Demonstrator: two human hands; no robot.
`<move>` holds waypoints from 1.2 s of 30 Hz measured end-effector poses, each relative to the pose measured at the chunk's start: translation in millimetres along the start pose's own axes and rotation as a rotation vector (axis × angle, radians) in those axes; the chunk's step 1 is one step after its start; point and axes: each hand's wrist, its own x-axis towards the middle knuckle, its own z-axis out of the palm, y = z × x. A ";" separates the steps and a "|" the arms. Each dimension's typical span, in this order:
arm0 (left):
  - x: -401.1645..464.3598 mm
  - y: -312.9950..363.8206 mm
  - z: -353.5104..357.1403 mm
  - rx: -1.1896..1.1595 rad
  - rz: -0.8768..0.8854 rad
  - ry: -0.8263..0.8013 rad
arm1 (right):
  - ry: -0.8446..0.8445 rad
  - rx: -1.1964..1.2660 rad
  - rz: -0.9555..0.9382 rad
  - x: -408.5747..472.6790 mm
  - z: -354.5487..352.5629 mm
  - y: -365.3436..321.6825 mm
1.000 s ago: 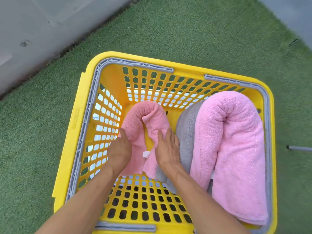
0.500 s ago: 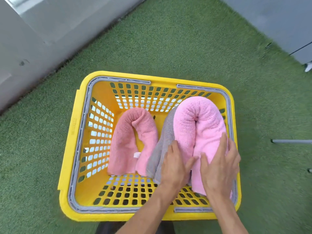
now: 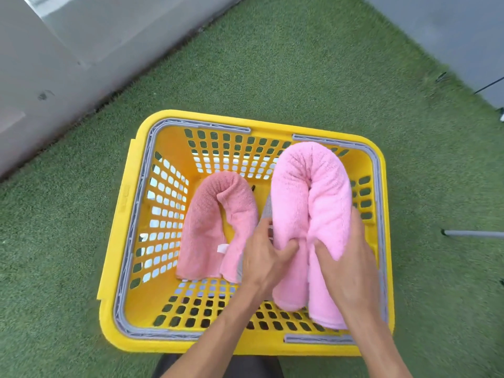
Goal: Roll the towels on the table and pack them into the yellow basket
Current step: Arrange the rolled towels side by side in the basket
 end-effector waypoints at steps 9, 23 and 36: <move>35.3 -61.6 -128.2 0.641 -0.046 0.224 | -0.207 0.177 -0.080 -19.2 128.2 -56.8; 47.6 -86.1 -108.5 0.749 0.038 0.145 | -0.214 0.026 -0.100 -9.5 157.6 -38.1; 21.3 -50.1 42.7 0.266 0.024 -0.143 | 0.074 -0.243 0.029 24.3 64.9 57.0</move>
